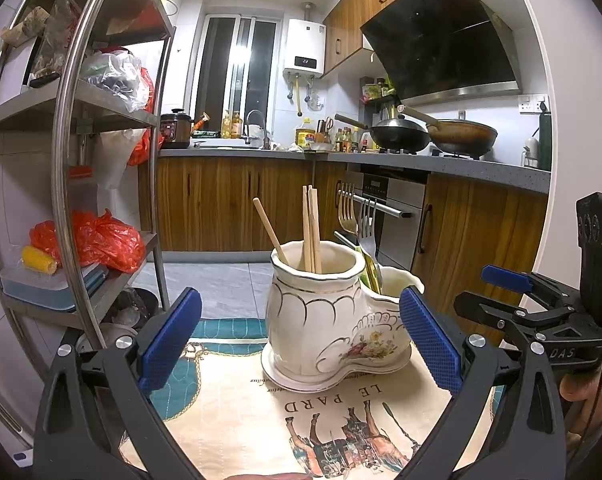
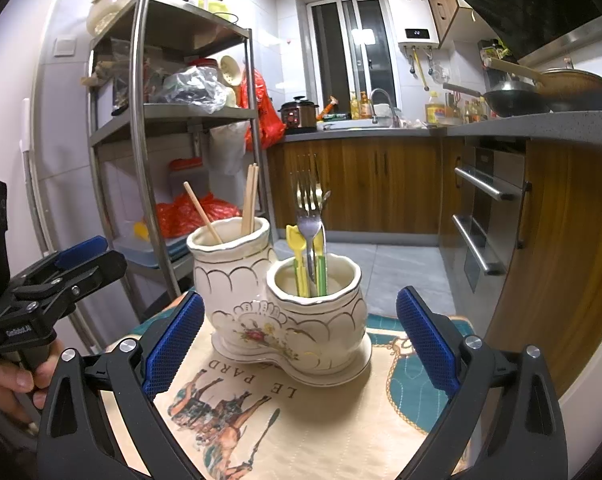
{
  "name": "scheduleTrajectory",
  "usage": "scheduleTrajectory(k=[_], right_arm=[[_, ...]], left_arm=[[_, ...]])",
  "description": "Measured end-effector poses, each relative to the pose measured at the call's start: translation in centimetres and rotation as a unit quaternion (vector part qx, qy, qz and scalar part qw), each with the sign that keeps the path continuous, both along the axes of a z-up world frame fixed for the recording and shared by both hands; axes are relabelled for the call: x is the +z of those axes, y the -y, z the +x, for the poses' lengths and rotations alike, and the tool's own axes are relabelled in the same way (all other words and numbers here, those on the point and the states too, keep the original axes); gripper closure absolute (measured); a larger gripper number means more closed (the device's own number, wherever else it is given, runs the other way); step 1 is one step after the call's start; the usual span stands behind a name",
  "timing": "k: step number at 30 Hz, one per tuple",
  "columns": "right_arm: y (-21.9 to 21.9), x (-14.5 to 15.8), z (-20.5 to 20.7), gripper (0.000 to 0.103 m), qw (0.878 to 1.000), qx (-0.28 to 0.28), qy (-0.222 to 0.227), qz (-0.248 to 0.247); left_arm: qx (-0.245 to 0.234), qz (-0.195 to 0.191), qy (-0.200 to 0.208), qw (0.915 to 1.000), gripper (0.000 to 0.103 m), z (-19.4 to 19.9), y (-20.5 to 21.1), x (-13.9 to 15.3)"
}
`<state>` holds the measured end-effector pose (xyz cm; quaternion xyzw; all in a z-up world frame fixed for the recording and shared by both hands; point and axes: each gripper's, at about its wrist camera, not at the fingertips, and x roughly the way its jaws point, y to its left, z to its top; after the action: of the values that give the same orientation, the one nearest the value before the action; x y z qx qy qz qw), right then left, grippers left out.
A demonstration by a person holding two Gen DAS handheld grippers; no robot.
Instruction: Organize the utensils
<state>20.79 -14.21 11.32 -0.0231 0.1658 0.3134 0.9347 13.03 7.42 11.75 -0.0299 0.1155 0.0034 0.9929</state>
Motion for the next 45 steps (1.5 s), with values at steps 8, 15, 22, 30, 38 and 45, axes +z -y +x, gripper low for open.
scheduleTrajectory(k=[8,15,22,30,38,45], right_arm=[[-0.3,-0.08,-0.02,0.007,1.0,0.005,-0.001,-0.003],[-0.36,-0.1,0.01,0.007,1.0,0.005,-0.002,-0.003],[-0.37,-0.12,0.03,0.007,1.0,0.005,-0.001,-0.005],[-0.35,-0.17,0.07,0.007,1.0,0.006,-0.003,-0.004],[-0.39,-0.17,0.05,0.007,1.0,0.007,-0.003,-0.005],[-0.47,-0.24,0.05,0.007,1.0,0.007,-0.003,-0.005]], left_arm=[[-0.001,0.0,-0.002,1.0,0.005,0.06,-0.02,-0.1],[-0.001,0.0,-0.002,1.0,0.005,0.07,0.02,-0.11],[-0.002,0.002,-0.003,1.0,0.005,0.07,0.04,-0.29],[-0.003,0.001,-0.003,1.0,0.005,0.1,0.07,-0.27],[-0.003,0.0,-0.005,1.0,0.005,0.16,0.12,-0.39],[-0.003,0.0,-0.005,1.0,0.005,0.12,0.16,-0.46]])
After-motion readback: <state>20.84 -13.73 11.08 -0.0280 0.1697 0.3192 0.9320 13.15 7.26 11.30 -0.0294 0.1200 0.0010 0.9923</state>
